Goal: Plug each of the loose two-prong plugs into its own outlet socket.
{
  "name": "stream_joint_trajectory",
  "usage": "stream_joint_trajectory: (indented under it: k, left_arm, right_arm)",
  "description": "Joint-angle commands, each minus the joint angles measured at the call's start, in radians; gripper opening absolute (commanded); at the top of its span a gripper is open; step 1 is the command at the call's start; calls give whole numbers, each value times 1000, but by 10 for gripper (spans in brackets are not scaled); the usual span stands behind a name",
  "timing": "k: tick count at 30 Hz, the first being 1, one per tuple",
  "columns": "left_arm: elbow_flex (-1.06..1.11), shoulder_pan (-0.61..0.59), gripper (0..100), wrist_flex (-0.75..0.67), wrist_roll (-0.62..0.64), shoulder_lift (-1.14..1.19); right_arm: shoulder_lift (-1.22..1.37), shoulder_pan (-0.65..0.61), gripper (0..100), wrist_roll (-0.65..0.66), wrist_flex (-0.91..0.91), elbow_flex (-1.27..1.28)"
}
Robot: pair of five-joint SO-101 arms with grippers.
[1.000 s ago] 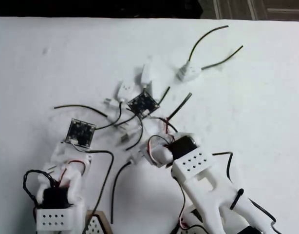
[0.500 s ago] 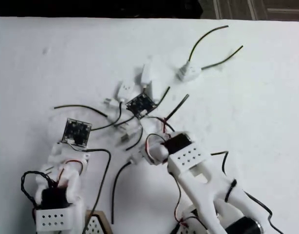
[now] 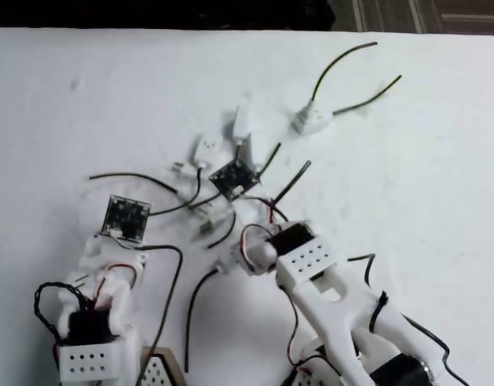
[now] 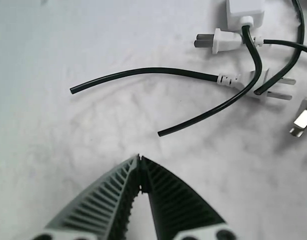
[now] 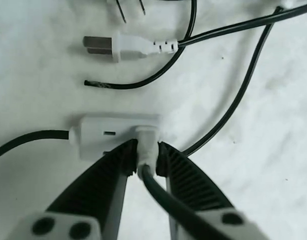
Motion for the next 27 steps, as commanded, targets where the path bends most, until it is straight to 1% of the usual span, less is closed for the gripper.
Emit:
stream_joint_trajectory:
  k: [1, 16, 19, 21, 24, 27]
  left_arm:
    - [-3, -7, 24, -3, 3, -8]
    - [-3, -7, 24, -3, 3, -8]
    - [-3, -7, 24, -3, 3, -8]
    - [-3, -7, 24, -3, 3, -8]
    - [-3, -7, 24, -3, 3, -8]
    - [-3, -7, 24, -3, 3, -8]
  right_arm:
    - [2, 5, 16, 57, -61, 54]
    - [24, 5, 16, 74, -71, 86]
    - [-19, 12, 16, 74, -5, 23]
    - [-59, 35, 16, 68, 65, -57]
    - [-84, 111, 16, 68, 147, -192]
    - [-53, 193, 16, 72, 176, -311]
